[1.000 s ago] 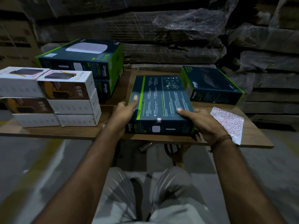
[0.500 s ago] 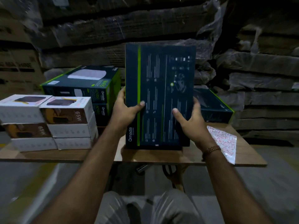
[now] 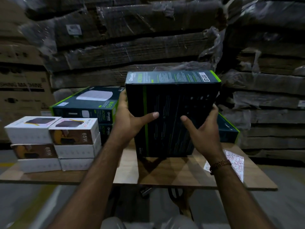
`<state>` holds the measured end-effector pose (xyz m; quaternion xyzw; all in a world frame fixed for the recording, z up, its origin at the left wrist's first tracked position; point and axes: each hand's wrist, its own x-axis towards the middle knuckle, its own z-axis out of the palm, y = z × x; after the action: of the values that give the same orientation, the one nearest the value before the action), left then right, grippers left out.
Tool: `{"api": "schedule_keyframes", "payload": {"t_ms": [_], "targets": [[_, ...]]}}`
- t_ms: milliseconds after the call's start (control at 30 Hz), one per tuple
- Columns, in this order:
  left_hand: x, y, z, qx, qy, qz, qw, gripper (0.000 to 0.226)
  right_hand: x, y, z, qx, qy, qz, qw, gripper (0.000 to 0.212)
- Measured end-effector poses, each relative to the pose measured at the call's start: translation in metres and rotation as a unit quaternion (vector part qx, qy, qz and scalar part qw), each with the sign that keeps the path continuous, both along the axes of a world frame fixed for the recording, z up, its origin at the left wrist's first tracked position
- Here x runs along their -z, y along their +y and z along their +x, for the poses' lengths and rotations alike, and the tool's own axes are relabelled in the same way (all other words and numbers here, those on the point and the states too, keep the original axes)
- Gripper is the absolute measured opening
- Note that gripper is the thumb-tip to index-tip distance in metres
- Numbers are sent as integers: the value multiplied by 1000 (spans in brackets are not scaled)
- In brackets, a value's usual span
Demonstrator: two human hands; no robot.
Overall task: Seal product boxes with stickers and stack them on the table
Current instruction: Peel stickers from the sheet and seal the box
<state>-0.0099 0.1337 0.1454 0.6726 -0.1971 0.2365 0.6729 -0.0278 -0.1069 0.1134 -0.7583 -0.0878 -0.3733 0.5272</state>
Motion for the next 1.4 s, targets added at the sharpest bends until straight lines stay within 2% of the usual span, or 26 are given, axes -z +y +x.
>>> {"api": "schedule_keyframes", "payload": {"t_ms": [167,400,600,867,1100,1300,1400], "targets": [[-15,4,-9,14,-47,38,998,116,-20,2,-16,10,-65,2,998,109],[-24,7,-24,-22,-76,72,994,118,-42,1,-28,-55,-143,45,987,88],[-14,12,-35,-36,-93,62,993,116,-48,4,-39,-85,-132,80,984,81],[14,18,-64,-61,-110,110,986,108,-13,-6,-74,-101,-76,62,990,75],[27,20,-109,-13,-74,118,990,97,7,-11,-113,-139,-33,75,987,69],[50,17,-133,-52,-69,87,992,94,28,1,-133,-138,-33,90,986,81],[57,16,-134,-80,-80,78,991,104,33,4,-135,-126,-34,91,987,85]]}}
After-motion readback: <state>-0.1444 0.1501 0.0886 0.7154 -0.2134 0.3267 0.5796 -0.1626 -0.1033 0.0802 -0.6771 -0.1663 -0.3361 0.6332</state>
